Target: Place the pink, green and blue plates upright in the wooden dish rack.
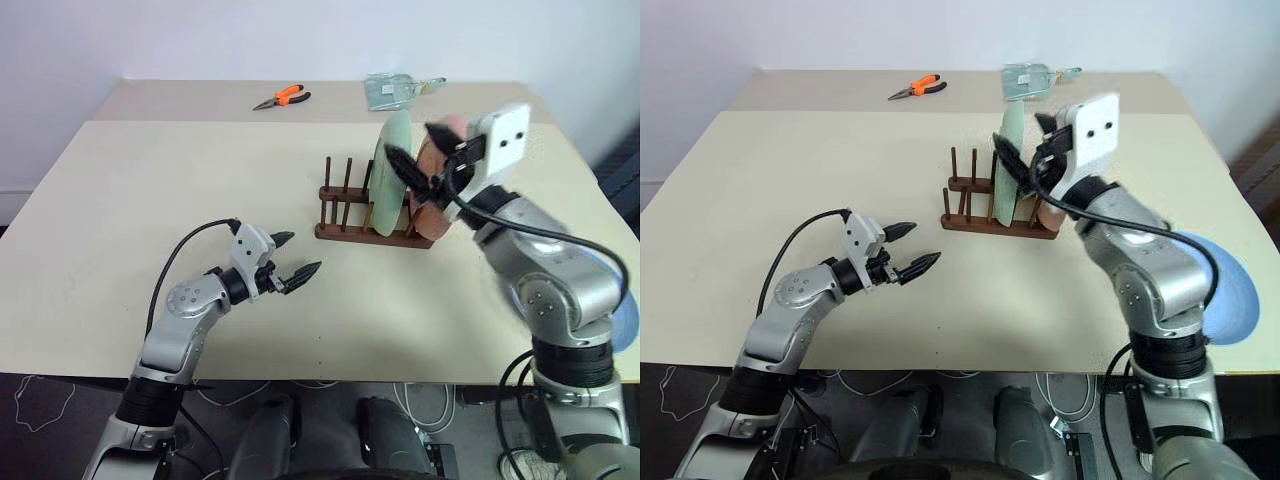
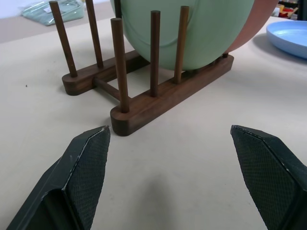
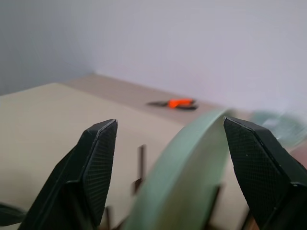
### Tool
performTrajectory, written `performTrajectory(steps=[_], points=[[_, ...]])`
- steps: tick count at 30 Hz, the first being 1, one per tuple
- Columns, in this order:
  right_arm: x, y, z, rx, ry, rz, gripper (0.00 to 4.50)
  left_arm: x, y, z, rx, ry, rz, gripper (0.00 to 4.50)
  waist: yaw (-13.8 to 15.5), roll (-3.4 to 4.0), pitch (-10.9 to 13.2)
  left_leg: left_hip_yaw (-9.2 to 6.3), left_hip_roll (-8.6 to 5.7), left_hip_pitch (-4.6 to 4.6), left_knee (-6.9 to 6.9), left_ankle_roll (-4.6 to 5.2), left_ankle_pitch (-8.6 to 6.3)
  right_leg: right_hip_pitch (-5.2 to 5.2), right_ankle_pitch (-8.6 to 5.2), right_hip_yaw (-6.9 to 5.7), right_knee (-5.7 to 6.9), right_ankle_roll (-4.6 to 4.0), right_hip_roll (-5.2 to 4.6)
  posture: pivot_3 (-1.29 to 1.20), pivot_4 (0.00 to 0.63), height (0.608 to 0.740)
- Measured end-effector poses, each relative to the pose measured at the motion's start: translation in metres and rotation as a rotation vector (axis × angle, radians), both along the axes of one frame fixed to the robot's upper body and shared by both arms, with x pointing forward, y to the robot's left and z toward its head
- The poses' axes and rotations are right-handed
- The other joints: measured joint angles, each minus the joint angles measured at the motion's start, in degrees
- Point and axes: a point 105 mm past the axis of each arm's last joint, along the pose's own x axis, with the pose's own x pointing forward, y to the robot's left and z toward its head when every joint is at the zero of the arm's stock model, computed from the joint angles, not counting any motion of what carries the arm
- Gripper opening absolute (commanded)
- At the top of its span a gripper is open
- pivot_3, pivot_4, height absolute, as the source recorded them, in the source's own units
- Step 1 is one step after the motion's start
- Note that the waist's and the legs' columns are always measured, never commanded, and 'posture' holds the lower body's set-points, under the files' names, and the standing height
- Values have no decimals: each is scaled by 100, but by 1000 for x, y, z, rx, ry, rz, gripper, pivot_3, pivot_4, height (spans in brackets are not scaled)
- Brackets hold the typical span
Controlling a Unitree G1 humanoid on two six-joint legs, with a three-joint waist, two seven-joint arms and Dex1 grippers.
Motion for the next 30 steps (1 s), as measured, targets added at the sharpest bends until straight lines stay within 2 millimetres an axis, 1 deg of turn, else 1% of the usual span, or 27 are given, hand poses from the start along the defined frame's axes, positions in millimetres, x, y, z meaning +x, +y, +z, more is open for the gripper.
performTrajectory(steps=[2, 3, 4, 5, 6, 7, 8, 9, 10, 12, 13, 14, 15, 18, 20, 21, 22, 23, 28, 29, 30], points=[[-5, -23, 23, 13, -70, -55, 3556, 0, 0, 0, 1, 0, -2, 4127, 6, -1, 1, 0, 0, -1, -1, 0, 0, 1, 0, 0, -4, 0, -1, 0, 150, 738], [-9, -39, 36, 29, -108, -90, 3992, 0, 0, 0, 3, 0, -3, 4127, 16, -1, 0, -1, 0, -1, -1, 0, 0, 4, 0, -1, -9, 0, -1, 0, 150, 738], [-12, -51, 43, 37, -129, -121, 4137, 0, 0, 0, 4, 0, -4, 4127, 23, -2, 0, -2, 0, -1, -2, 1, 0, 6, 0, -2, -14, 0, -2, 0, 150, 738], [-15, -69, 47, 35, -131, -166, 4416, 0, -1, 0, 7, -1, -7, 4127, 41, -2, 0, -3, 0, -1, -3, 1, -1, 12, 0, -4, -23, -1, -2, 0, 150, 738], [-17, -89, 43, 23, -108, -227, 4465, 0, -2, -1, 9, 0, -13, 4127, 72, -6, -2, -4, 1, 0, -5, 3, -2, 18, 0, -6, -31, -2, -3, 0, 150, 738], [-18, -109, 33, 2, -65, -293, 4465, -1, -2, -1, 13, 2, -17, 4127, 96, -8, -4, -3, 2, 0, -4, 6, -4, 21, -3, -6, -38, -6, -4, 0, 150, 738], [-19, -124, 19, -16, -15, -345, 4465, -1, -1, -2, 15, 3, -20, 4127, 113, -8, -4, -1, 1, 0, -5, 8, -5, 21, -7, -5, -40, -14, -5, 0, 150, 738], [-21, -138, -5, -56, 63, -401, 4465, -1, -3, -3, 18, 5, -29, 4127, 132, -7, -5, 0, 1, -1, -7, 8, -5, 21, -8, -4, -42, -16, -8, 0, 150, 738], [-23, -146, -32, -100, 153, -431, 4465, -1, -4, -3, 20, 7, -37, 4127, 137, -6, -5, 1, 3, -2, -7, 9, -6, 19, -8, -3, -43, -16, -12, 0, 150, 738], [-34, -153, -86, -181, 327, -465, 4465, -1, -10, -5, 24, 13, -66, 4127, 135, 2, -6, 3, 2, -2, -7, 9, -5, 17, -8, -1, -39, -15, -17, 0, 150, 738], [-40, -154, -108, -210, 397, -473, 4465, -1, -12, -5, 22, 15, -75, 4127, 130, 5, -6, 4, 2, -2, -5, 9, -5, 16, -8, 0, -37, -16, -17, 0, 150, 738], [-45, -154, -125, -230, 454, -478, 4465, -1, -15, -5, 22, 17, -84, 4127, 107, 8, -6, 7, 2, 0, -3, 9, -5, 15, -8, 5, -35, -17, -15, 0, 150, 738], [-52, -154, -139, -259, 497, -488, 4465, -1, -17, -6, 21, 17, -93, 4127, 87, 18, -7, 10, 2, 0, -1, 9, -5, 13, -9, 9, -33, -18, -13, 0, 150, 738], [-63, -157, -159, -334, 572, -540, 4465, -3, -19, -6, 25, 17, -113, 4127, 58, 19, -9, 9, 5, 5, 3, 8, -5, 18, -10, 10, -33, -20, -1, 0, 150, 738], [-69, -163, -174, -355, 640, -594, 3954, -4, -22, -7, 32, 20, -128, 4127, 69, 19, -10, 9, 5, 5, 4, 8, -5, 20, -11, 10, -35, -21, -1, 0, 150, 738], [-71, -163, -181, -338, 670, -611, 3648, -5, -22, -8, 35, 22, -134, 4127, 78, 18, -9, 9, 5, 4, 4, 8, -5, 20, -11, 10, -36, -21, -1, 0, 150, 738], [-72, -162, -185, -318, 685, -617, 3109, -5, -23, -8, 38, 23, -138, 4127, 83, 19, -9, 10, 5, 4, 3, 8, -5, 19, -11, 10, -36, -21, -1, 0, 150, 738], [-71, -161, -186, -303, 693, -617, 2755, -5, -24, -8, 40, 22, -142, 4127, 88, 18, -10, 10, 5, 3, 4, 8, -5, 20, -10, 10, -38, -20, 0, 0, 150, 738], [-69, -162, -187, -295, 710, -632, 161, -6, -24, -9, 47, 23, -144, 4127, 131, 17, -9, 10, 2, 2, 4, 9, -5, 22, -10, 8, -44, -19, -1, 0, 150, 738], [-67, -163, -182, -298, 690, -646, 28, -6, -23, -9, 48, 22, -143, 4127, 124, 15, -10, 10, 2, 2, 4, 9, -5, 23, -10, 8, -45, -19, -1, 0, 150, 738], [-63, -164, -177, -302, 666, -655, 28, -6, -24, -9, 48, 22, -144, 4127, 110, 13, -11, 10, 3, 3, 5, 9, -5, 23, -10, 8, -44, -19, 0, 0, 150, 738]])
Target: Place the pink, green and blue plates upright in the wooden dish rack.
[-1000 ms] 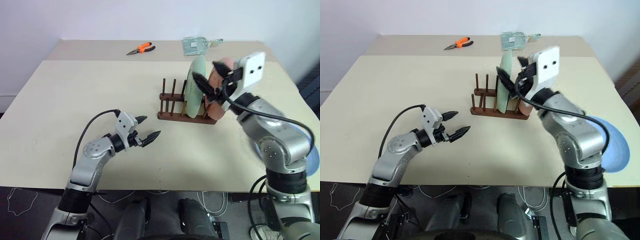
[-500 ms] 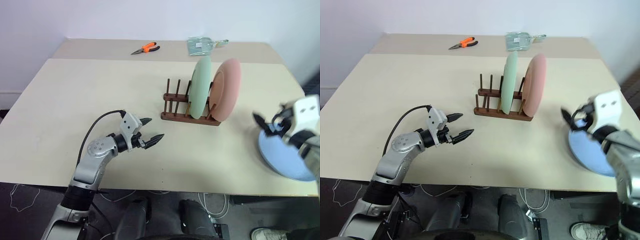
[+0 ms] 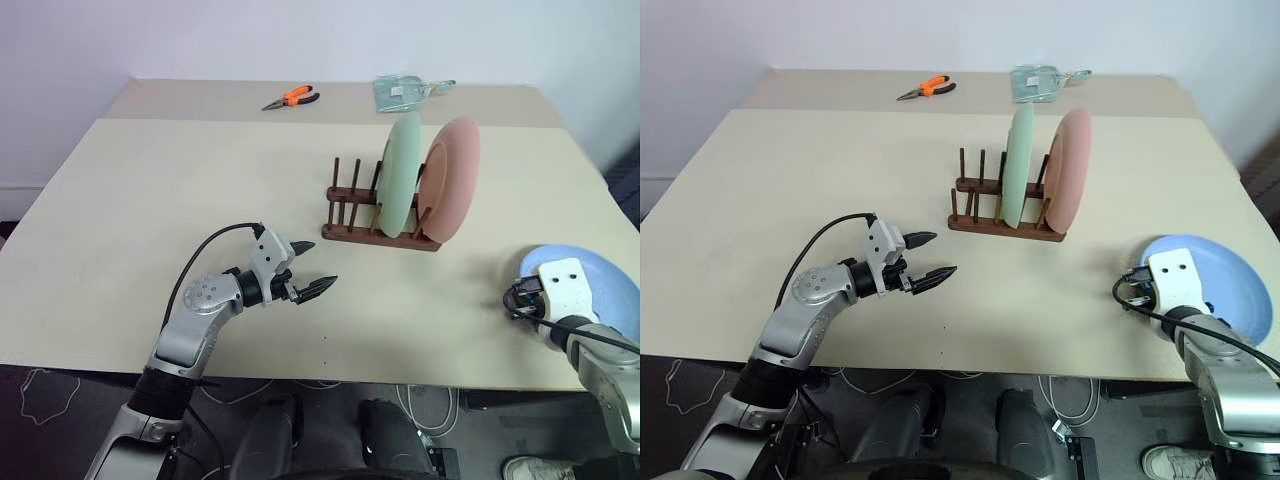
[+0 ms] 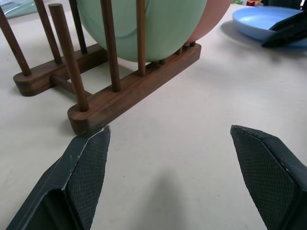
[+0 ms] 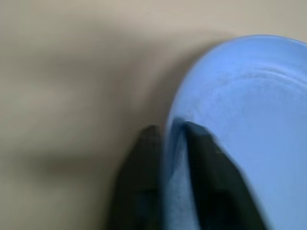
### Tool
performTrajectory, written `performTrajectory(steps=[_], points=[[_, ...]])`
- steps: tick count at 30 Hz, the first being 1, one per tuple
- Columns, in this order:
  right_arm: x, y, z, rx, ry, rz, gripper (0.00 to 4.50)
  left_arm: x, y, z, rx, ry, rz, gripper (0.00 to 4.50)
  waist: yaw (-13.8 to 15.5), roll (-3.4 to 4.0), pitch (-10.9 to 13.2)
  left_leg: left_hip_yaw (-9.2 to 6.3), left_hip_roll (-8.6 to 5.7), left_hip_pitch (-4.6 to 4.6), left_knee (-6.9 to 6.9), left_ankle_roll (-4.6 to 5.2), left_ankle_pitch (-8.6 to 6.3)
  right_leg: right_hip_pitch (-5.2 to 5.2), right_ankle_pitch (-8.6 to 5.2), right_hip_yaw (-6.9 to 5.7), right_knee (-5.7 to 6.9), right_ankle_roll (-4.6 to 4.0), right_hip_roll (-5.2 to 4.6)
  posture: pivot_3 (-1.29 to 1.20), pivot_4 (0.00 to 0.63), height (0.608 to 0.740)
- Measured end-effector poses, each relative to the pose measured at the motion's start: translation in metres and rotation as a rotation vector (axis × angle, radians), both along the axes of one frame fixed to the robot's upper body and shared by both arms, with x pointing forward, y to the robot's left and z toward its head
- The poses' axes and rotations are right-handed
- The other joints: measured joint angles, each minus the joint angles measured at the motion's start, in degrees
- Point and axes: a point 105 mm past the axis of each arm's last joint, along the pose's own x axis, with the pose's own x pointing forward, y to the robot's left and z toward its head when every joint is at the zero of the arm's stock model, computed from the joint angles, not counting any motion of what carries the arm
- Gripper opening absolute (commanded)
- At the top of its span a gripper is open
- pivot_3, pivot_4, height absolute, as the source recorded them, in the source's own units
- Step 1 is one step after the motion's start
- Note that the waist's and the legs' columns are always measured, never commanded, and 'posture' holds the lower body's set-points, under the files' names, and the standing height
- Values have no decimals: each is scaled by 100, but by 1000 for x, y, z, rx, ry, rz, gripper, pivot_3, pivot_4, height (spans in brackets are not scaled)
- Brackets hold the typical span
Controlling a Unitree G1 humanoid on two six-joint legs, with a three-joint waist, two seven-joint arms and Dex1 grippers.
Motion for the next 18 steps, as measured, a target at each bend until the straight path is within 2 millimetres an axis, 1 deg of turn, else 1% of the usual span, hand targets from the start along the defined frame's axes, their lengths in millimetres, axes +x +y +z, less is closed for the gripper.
performTrajectory(steps=[2, 4, 6, 8, 9, 10, 12, 14, 15, 16, 17, 18], points=[[8, 1, 12, -24, -57, 9, 28, 0, 0, 0, 0, 0, 1, 4127, -6, 3, 0, 0, 0, 1, -1, 0, 0, -2, 0, 0, 4, 0, 1, 0, 150, 738], [20, 6, 31, -36, -147, 26, 28, 0, 1, 0, 2, 0, 5, 4127, -21, 5, 2, 0, 1, 0, -1, 0, 0, -5, 0, 0, 7, 0, 2, 0, 150, 738], [39, 14, 74, -31, -323, 46, 28, 1, 2, 0, 3, -6, 12, 4127, -52, 12, 7, 2, 0, 0, 1, -1, 1, -7, 2, 2, 11, 3, 2, 0, 150, 738], [46, 21, 123, -24, -516, 71, 28, 1, 3, 0, 2, -15, 21, 4127, -29, 12, 6, -3, 1, 1, -2, -1, 1, -6, 9, -4, 12, 18, 5, 0, 150, 738], [48, 30, 150, 8, -616, 103, 28, 2, 7, 0, 5, -17, 36, 4127, -29, 10, 9, -4, 2, -1, -4, -1, 1, -8, 10, -7, 12, 19, 6, 0, 150, 738], [49, 42, 175, 62, -712, 157, 28, 4, 11, 0, 9, -23, 54, 4127, -40, 12, 10, -3, 2, -2, -5, -1, 1, -12, 10, -5, 15, 20, 5, 0, 150, 738], [42, 73, 218, 185, -872, 300, 28, 10, 19, 1, 8, -40, 98, 4127, -33, 10, 10, -9, 4, -1, -10, -1, 1, -13, 11, -10, 19, 21, 5, 0, 150, 738], [26, 107, 250, 352, -982, 494, 28, 15, 27, 3, 4, -60, 144, 4127, -24, 9, 10, -14, 5, -2, -12, -1, 1, -12, 11, -14, 20, 21, 3, 0, 150, 738], [18, 124, 259, 439, -1001, 596, 28, 18, 32, 3, 0, -68, 171, 4127, -19, 6, 10, -16, 5, -2, -12, -1, 1, -11, 11, -15, 18, 21, 1, 0, 150, 738], [12, 136, 264, 501, -1009, 669, 28, 20, 35, 3, 1, -73, 187, 4127, -9, 5, 9, -16, 5, -3, -11, -1, 1, -10, 11, -15, 18, 21, -2, 0, 150, 738], [6, 153, 268, 617, -1001, 766, 28, 22, 41, 3, 8, -81, 209, 4127, -9, 4, 9, -15, 4, -3, -10, -1, 0, -10, 11, -14, 17, 20, -6, 0, 150, 738], [2, 166, 268, 698, -984, 831, 28, 23, 44, 2, 10, -86, 222, 4127, -9, 5, 9, -15, 1, -3, -9, -1, 1, -10, 11, -12, 17, 19, -11, 0, 150, 738]])
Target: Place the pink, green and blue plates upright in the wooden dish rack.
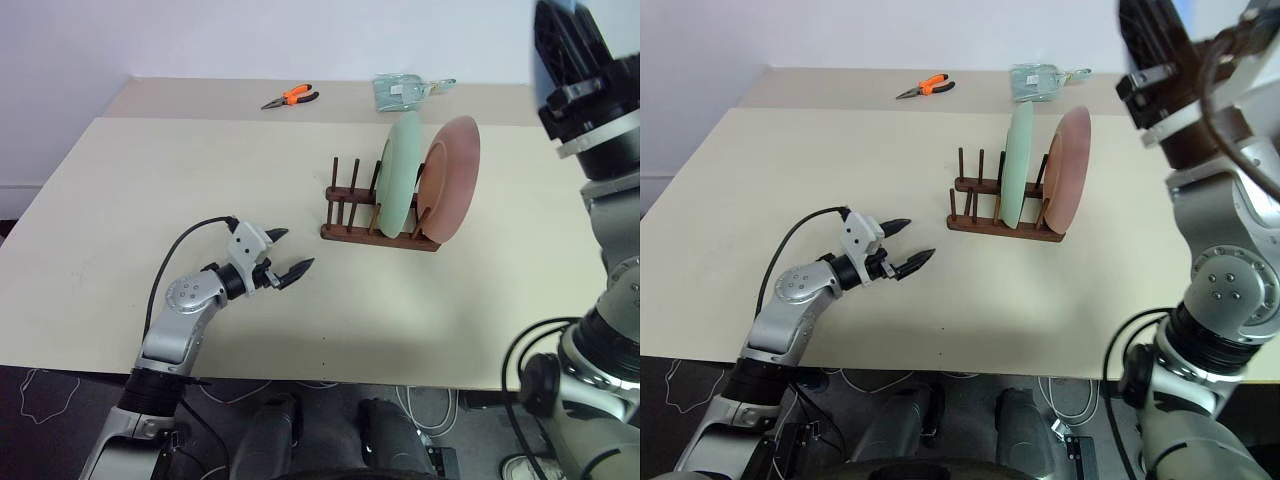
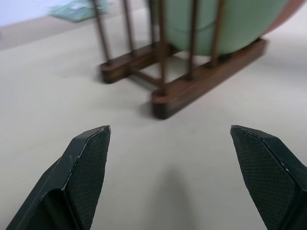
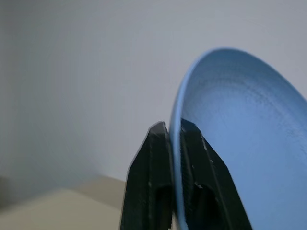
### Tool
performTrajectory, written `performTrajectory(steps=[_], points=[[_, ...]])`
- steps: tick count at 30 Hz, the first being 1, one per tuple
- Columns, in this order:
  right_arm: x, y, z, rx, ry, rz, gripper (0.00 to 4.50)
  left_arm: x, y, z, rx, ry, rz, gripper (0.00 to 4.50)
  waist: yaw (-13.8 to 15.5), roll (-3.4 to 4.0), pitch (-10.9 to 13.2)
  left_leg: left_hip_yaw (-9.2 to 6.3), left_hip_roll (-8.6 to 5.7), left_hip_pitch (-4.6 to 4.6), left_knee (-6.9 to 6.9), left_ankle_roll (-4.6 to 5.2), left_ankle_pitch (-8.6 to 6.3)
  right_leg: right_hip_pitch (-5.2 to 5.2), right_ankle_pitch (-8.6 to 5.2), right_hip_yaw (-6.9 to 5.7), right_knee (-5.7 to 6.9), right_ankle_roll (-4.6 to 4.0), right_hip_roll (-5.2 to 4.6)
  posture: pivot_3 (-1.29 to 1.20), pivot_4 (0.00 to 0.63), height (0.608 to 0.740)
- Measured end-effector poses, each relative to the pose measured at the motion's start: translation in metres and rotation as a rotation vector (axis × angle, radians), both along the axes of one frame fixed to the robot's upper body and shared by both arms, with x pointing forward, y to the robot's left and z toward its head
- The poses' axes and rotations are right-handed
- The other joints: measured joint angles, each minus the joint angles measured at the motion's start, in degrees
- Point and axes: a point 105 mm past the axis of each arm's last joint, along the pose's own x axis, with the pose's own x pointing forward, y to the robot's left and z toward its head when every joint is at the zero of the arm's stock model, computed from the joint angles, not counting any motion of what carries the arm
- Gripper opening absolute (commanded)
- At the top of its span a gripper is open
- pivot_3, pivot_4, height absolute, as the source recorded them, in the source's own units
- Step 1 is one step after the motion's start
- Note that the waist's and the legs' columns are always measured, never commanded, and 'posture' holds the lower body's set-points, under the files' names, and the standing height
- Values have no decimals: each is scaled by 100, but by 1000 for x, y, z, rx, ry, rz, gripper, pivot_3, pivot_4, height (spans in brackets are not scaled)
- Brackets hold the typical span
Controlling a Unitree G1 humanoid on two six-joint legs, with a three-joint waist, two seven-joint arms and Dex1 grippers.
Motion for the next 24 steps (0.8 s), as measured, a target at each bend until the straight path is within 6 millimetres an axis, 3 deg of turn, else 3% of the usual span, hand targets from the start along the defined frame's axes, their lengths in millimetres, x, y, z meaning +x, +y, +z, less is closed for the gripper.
performTrajectory(steps=[5, 9, 13, 24], points=[[-11, 68, -6, 186, 143, 431, 28, -1, 7, -9, 2, 3, 32, 4127, -104, 1, -1, 0, 0, -1, -5, -1, 0, -16, 0, 3, 19, -1, -11, 0, 150, 738], [6, 91, -28, 293, 334, 496, 28, -3, 12, -14, 1, -7, 73, 4127, -125, -1, -4, 3, -3, 0, -3, -7, 3, -25, 0, 3, 40, -2, -12, 0, 150, 738], [39, 95, -64, 341, 537, 427, 28, -2, 24, -13, -10, -26, 134, 4127, -134, 0, -3, 7, -4, -2, -1, -10, 5, -36, 0, 7, 53, -2, -10, 0, 150, 738], [69, 99, -90, 413, 687, 334, 28, -4, 29, -13, -6, -34, 155, 4127, -149, 1, -3, 9, -2, -1, -5, -12, 7, -43, 0, 7, 60, -2, 8, 0, 150, 738]])
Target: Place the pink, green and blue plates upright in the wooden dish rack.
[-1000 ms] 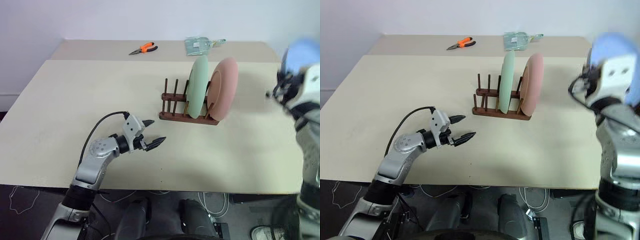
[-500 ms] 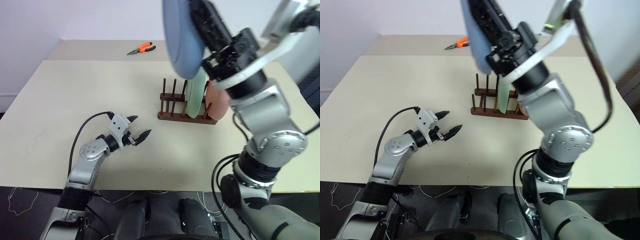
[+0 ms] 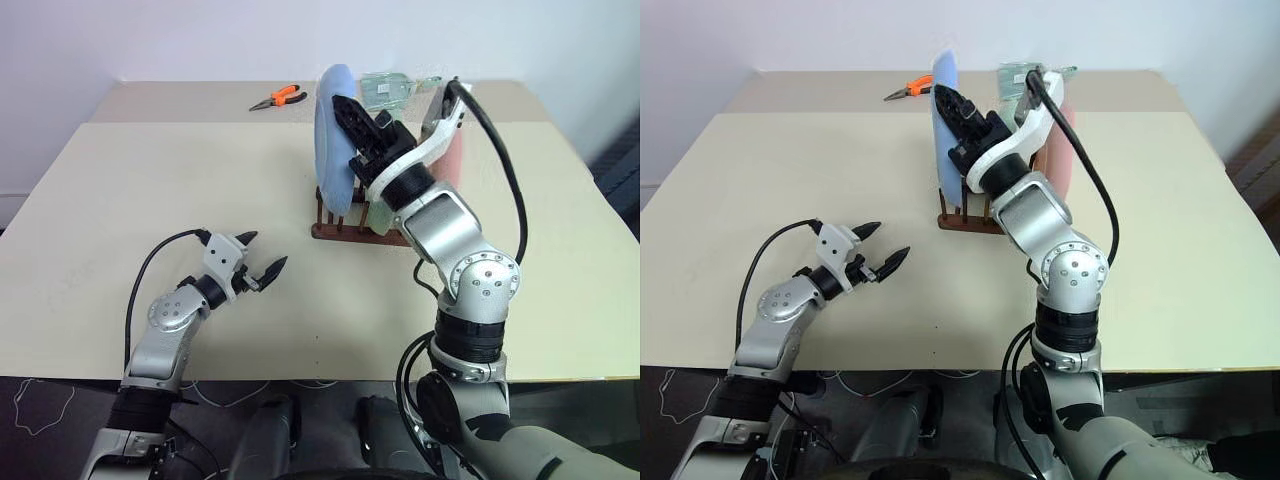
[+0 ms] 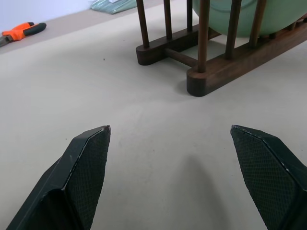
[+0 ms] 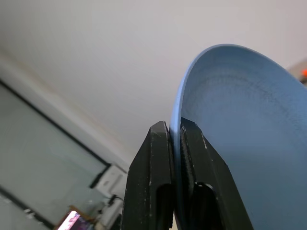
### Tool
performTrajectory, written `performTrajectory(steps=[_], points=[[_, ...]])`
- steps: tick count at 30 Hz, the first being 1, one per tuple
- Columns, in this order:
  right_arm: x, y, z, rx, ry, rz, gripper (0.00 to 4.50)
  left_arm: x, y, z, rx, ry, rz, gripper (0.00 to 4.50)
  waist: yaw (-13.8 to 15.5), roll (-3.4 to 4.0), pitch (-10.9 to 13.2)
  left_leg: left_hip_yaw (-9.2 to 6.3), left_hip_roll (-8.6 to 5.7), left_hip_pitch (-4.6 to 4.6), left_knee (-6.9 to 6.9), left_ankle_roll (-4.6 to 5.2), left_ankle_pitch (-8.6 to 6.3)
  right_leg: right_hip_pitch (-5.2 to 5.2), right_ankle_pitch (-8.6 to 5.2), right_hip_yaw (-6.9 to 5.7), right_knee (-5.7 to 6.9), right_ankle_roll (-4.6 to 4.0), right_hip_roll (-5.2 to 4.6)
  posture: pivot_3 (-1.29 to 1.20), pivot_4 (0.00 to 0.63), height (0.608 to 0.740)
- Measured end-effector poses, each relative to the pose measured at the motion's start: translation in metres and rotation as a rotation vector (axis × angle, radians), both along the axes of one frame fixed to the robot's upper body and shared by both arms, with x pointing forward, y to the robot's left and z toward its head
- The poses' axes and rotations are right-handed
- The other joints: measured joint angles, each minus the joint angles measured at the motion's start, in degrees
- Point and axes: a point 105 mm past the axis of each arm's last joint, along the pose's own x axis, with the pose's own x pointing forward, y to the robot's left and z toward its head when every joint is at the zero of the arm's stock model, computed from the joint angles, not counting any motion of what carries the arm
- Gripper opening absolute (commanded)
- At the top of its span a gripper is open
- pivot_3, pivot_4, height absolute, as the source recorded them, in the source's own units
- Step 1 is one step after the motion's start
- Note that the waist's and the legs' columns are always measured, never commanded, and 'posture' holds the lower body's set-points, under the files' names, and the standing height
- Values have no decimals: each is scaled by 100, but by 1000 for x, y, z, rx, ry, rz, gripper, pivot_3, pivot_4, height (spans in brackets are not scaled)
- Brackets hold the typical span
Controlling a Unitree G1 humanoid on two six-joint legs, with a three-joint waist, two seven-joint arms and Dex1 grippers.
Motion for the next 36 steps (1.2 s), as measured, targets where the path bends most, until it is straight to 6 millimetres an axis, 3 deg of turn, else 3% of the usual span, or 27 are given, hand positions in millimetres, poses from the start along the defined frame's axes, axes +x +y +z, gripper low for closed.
performTrajectory(steps=[4, 5, 7, 10, 14, 19, 24, 27, 29, 31, 32, 34, 36], points=[[17, -4, -10, -6, 71, -56, 28, 0, -1, -1, 0, 3, -4, 4127, -3, 0, 0, 0, 0, 0, 0, 0, 0, 0, 0, 0, 0, 0, 1, 0, 150, 738], [21, -5, -12, -13, 87, -72, 335, 0, -2, -1, 0, 4, -7, 4127, -4, 0, 0, 0, 0, 0, -1, 0, 0, 0, 0, 0, 0, 0, 2, 0, 150, 738], [28, -6, -19, -28, 116, -93, 1010, 0, -3, -2, 0, 9, -8, 4127, -3, 0, 0, 0, 0, 0, -1, 0, 0, 0, 0, 0, 0, 0, 2, 0, 150, 738], [35, -9, -27, -48, 145, -119, 2518, 0, -3, -2, 0, 14, -7, 4127, -2, 2, 1, 1, 0, 0, -2, 0, 0, -1, 0, 0, 0, 0, 2, 0, 150, 738], [35, -3, -10, -160, 34, -131, 4471, -2, -5, 1, -1, 1, -15, 4127, -6, 3, 2, 2, 0, -1, -1, 0, 0, -2, 0, 0, 0, 0, 3, 0, 150, 738], [22, -1, 14, -486, -275, -165, 4471, -5, -6, -2, -4, 12, -18, 4127, 12, 3, 3, 4, -1, -2, -1, 0, 0, -1, -1, -2, -5, 1, 2, 0, 150, 738], [0, -12, 41, -606, -520, -162, 4471, -5, -9, 0, -6, 7, -24, 4127, 23, 0, 6, 4, 0, -5, 2, 0, 0, 0, -1, -2, -7, 1, 0, 0, 150, 738], [-17, -58, 67, -698, -667, -275, 4471, -6, -6, 0, -4, 10, -8, 4127, 87, -5, 5, -3, -1, -8, 0, 2, -2, 16, -1, -16, -33, 1, -6, 0, 150, 738], [-20, -110, 62, -801, -641, -412, 4471, -6, 0, -1, 3, 8, 17, 4127, 151, -25, -7, -11, 3, -2, -5, 9, -7, 40, -3, -28, -71, -3, -6, 0, 150, 738], [-16, -181, 23, -966, -453, -563, 4471, -6, 12, -2, 18, 12, 56, 4127, 196, -36, -14, -5, 2, -3, -7, 20, -15, 52, -11, -29, -97, -18, -25, 0, 150, 738], [-15, -205, 1, -1007, -358, -596, 4471, -6, 18, -4, 25, 15, 78, 4127, 186, -33, -12, 1, -2, -5, -8, 23, -16, 50, -11, -23, -98, -18, -29, 0, 150, 738], [-18, -234, -44, -1073, -205, -592, 4471, -4, 21, -4, 32, 13, 97, 4127, 163, -19, -10, 15, -3, -3, -5, 27, -18, 42, -10, -4, -93, -18, -30, 0, 150, 738], [-27, -245, -79, -1151, -131, -546, 4471, -2, 19, -2, 35, -3, 95, 4127, 128, -6, -6, 19, 0, 0, -3, 27, -18, 39, -10, 0, -84, -18, -27, 0, 150, 738]])
